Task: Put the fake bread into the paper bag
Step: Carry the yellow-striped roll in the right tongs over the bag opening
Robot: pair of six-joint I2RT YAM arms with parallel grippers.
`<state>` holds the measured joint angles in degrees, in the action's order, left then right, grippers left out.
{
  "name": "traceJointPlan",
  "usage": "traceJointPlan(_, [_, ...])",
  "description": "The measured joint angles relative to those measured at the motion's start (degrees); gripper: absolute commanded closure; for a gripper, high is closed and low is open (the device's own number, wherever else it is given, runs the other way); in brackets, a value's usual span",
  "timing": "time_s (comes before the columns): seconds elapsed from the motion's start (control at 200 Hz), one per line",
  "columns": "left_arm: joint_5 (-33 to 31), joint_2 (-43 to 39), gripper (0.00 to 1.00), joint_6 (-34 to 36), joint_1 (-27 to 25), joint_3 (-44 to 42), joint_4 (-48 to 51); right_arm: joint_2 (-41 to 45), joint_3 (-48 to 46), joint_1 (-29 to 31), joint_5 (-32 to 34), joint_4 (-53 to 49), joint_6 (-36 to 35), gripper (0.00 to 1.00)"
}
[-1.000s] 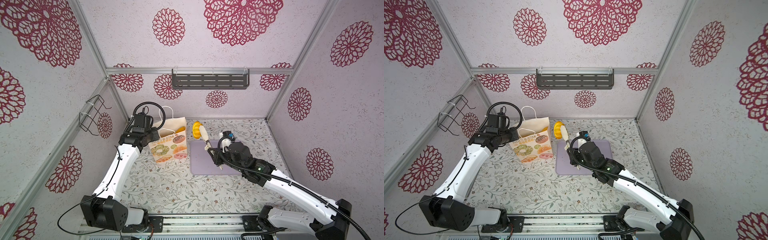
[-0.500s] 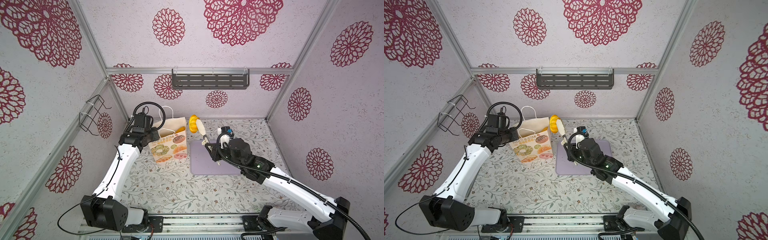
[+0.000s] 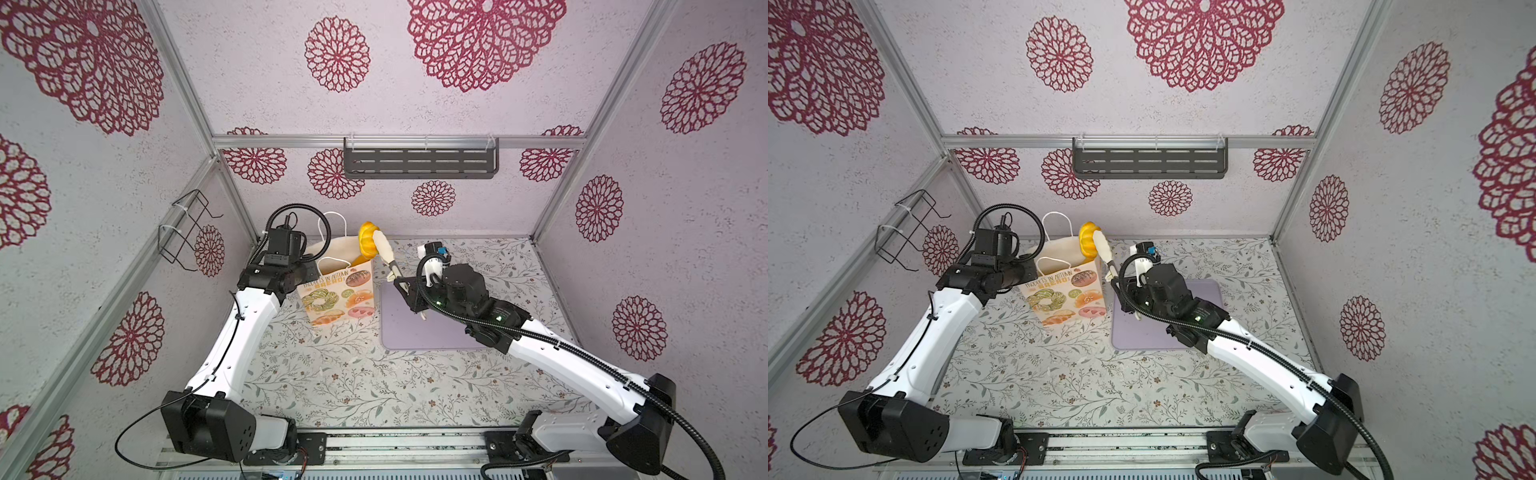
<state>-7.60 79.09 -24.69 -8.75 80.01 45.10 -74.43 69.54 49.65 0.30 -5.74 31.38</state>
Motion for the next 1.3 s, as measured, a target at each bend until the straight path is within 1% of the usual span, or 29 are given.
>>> traceJointPlan(0.335, [0.02,0.00,1.00,0.00,0.00,0.00,0.00,-3.72,1.27,0.00,-3.13,4.20,-1.90,1.00])
traceJointPlan(0.791, [0.02,0.02,1.00,0.00,0.00,0.00,0.00,-8.00,1.81,0.00,-5.27,7.69,-1.95,1.00])
traceJointPlan(1.301, [0.24,0.02,1.00,0.00,0.00,0.00,0.00,-10.86,1.81,0.17,-6.86,11.96,-1.14,1.00])
